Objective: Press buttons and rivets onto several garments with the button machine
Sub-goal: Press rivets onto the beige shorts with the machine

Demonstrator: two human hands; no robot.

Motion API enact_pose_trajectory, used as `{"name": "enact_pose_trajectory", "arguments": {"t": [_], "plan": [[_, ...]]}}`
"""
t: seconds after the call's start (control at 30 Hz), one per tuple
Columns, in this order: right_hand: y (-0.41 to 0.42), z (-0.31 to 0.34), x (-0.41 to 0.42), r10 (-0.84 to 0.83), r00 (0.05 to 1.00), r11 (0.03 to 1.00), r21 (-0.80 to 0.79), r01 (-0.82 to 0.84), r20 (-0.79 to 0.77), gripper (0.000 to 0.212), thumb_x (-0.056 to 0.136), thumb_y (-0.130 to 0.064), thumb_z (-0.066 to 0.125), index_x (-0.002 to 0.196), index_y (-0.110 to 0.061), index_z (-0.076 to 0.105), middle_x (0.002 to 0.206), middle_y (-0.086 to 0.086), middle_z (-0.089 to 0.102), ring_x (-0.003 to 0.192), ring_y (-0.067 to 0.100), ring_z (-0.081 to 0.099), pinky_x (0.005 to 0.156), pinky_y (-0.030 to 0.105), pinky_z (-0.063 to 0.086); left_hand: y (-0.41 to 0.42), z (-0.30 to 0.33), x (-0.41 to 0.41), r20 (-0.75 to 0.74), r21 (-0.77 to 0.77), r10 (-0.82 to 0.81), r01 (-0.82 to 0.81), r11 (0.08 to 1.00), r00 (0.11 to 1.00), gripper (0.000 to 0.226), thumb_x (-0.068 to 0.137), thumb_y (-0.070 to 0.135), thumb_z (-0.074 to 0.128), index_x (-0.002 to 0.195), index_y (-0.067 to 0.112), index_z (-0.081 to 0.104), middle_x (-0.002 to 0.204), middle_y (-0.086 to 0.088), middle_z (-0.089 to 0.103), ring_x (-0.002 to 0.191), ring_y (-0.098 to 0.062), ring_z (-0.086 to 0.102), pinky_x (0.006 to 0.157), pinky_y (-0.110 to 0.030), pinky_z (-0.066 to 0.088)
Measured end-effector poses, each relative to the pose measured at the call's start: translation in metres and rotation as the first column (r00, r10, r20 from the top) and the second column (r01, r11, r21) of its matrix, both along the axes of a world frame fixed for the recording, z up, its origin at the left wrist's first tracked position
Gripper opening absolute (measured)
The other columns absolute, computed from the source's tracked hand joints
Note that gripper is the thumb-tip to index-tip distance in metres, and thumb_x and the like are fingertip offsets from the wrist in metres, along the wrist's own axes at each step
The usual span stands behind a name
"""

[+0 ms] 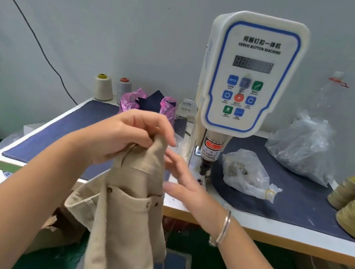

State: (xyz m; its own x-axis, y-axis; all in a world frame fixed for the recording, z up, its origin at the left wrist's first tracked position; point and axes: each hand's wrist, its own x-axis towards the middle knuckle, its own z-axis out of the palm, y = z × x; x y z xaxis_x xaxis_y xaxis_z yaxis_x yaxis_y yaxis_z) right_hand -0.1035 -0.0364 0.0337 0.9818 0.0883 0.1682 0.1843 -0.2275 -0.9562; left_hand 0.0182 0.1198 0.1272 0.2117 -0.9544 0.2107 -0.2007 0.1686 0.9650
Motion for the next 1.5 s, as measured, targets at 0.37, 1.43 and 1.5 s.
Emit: {"name": "enact_pose_trajectory", "arguments": {"t": [0.37,1.43,1.5], "plan": [[0.008,0.006,0.037,0.112,0.978,0.990,0.101,-0.096,-0.176,0.021,0.083,-0.028,0.062,0.104,-0.027,0.063,0.099,-0.014,0.068,0.093,0.001,0.063,0.082,0.016,0.049,0.012,0.003,0.040,-0.408,-0.291,0.051,-0.183,0.939,0.912,0.020,0.065,0.003,0.061,0.063,0.023,0.056,0.053,0.003,0.048,0.058,-0.014,0.044,0.059,-0.023,0.044],[0.027,0.043,0.081,-0.253,0.888,0.871,0.310,0.382,-0.384,0.087,0.084,-0.032,0.069,0.149,-0.025,0.012,0.121,0.009,0.055,0.088,0.015,0.058,0.069,0.024,0.051,0.053,0.018,0.069,-0.159,0.322,0.725,-0.659,0.680,0.670,0.025,0.038,0.023,0.069,0.029,0.003,0.056,0.034,-0.011,0.050,0.028,-0.017,0.053,0.037,-0.020,0.044],[0.028,0.025,0.086,-0.056,0.905,0.829,0.486,0.278,-0.422,0.064,0.088,-0.020,0.063,0.144,-0.013,0.034,0.096,0.006,0.062,0.070,0.012,0.056,0.058,0.021,0.048,0.057,0.019,0.092,-0.163,0.346,0.746,-0.671,0.656,0.646,0.018,0.034,0.018,0.069,0.032,0.004,0.058,0.037,-0.012,0.051,0.034,-0.021,0.055,0.035,-0.016,0.044]]}}
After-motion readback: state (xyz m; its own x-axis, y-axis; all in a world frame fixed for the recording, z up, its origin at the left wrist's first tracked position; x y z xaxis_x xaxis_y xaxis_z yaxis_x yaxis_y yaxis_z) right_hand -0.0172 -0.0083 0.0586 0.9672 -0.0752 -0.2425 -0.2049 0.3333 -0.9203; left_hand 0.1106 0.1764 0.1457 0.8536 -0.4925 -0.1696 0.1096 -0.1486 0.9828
